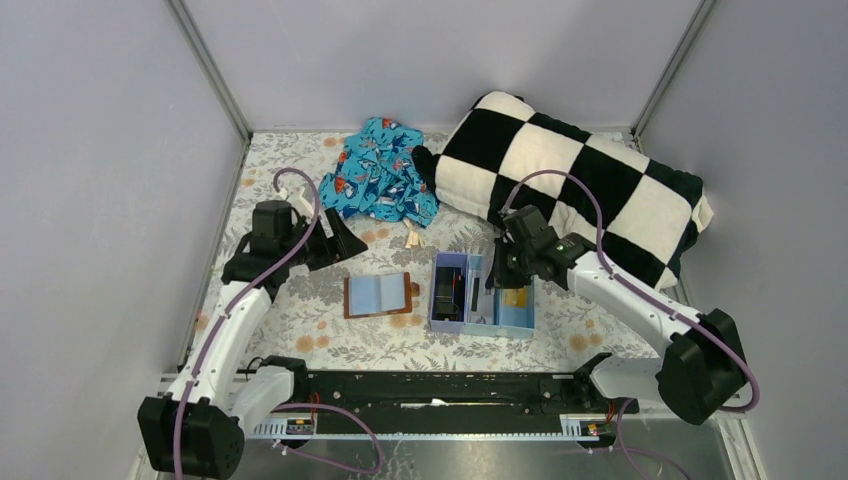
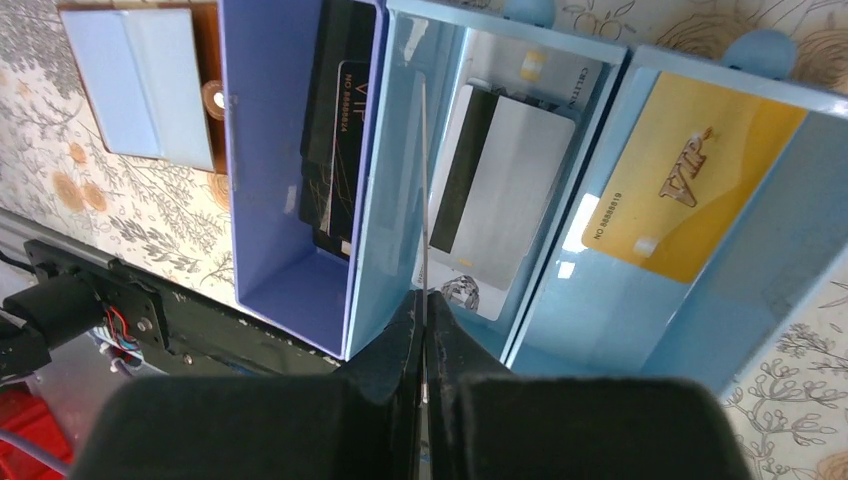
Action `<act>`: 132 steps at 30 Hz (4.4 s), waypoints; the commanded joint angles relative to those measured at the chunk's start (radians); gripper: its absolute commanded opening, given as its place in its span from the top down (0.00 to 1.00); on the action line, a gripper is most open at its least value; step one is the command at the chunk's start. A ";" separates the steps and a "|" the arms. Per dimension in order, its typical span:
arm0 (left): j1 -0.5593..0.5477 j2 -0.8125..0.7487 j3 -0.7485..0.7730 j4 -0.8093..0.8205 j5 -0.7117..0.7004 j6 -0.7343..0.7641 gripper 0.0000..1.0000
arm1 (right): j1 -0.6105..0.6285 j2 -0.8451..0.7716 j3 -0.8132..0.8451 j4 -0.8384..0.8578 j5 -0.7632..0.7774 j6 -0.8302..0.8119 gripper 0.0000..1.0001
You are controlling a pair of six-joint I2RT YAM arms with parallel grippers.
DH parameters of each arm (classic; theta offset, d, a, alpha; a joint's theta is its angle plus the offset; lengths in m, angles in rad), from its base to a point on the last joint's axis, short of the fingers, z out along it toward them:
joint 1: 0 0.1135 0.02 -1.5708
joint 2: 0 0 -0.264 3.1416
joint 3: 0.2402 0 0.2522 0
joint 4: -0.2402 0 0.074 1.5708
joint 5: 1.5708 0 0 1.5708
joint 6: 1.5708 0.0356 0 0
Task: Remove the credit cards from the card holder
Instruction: Place the credit card in the storage box, then remove the credit card from the card holder.
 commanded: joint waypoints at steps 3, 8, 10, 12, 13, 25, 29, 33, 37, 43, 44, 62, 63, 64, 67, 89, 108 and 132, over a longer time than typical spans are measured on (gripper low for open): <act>0.003 0.080 -0.033 0.010 -0.054 0.050 0.21 | -0.001 0.061 -0.030 0.062 -0.074 0.000 1.00; 0.003 0.138 -0.047 0.008 -0.015 0.010 0.21 | -0.002 0.078 -0.033 0.050 -0.023 0.018 0.58; 0.003 0.155 -0.058 0.009 -0.018 -0.001 0.21 | -0.002 0.054 -0.013 0.008 0.050 0.017 0.51; 0.003 0.161 -0.069 0.010 -0.032 -0.004 0.22 | -0.002 0.022 0.010 -0.032 0.113 0.006 0.50; 0.004 0.164 -0.074 0.006 -0.048 -0.004 0.21 | -0.001 0.009 0.023 -0.049 0.130 0.003 0.50; -0.039 0.305 -0.118 0.009 -0.107 -0.070 0.23 | 0.171 0.074 0.160 0.071 0.181 0.042 0.49; -0.047 0.337 -0.151 0.055 -0.100 -0.099 0.23 | 0.247 0.216 0.241 0.181 0.141 0.060 0.49; -0.047 0.349 -0.187 0.101 -0.076 -0.134 0.23 | 0.275 0.361 0.332 0.217 0.106 0.048 0.49; -0.047 0.340 -0.211 0.126 -0.068 -0.156 0.24 | 0.310 0.481 0.386 0.220 0.103 0.025 0.50; -0.047 0.331 -0.235 0.155 -0.043 -0.172 0.28 | 0.350 0.641 0.463 0.201 0.128 -0.004 0.50; -0.047 0.330 -0.239 0.159 -0.040 -0.177 0.28 | 0.353 0.659 0.473 0.197 0.154 -0.007 0.50; 0.063 0.225 -0.212 0.041 -0.151 -0.194 0.40 | 0.365 0.902 0.612 0.272 0.032 -0.011 0.90; 0.074 0.234 -0.210 0.043 -0.154 -0.194 0.40 | 0.366 0.919 0.636 0.269 0.026 -0.013 0.91; 0.085 0.244 -0.206 0.042 -0.156 -0.192 0.41 | 0.366 0.938 0.666 0.269 0.021 -0.012 0.92; 0.101 0.266 -0.173 0.012 -0.184 -0.185 0.41 | 0.366 0.981 0.725 0.269 0.027 -0.016 0.94; 0.151 0.257 -0.147 -0.057 -0.316 -0.234 0.33 | 0.345 1.090 0.829 0.291 0.044 -0.068 1.00; 0.152 0.267 -0.184 0.047 -0.305 -0.237 0.27 | 0.343 1.105 0.823 0.305 0.011 -0.029 1.00; 0.152 0.311 -0.244 0.133 -0.237 -0.238 0.25 | 0.344 1.098 0.804 0.306 0.006 -0.028 1.00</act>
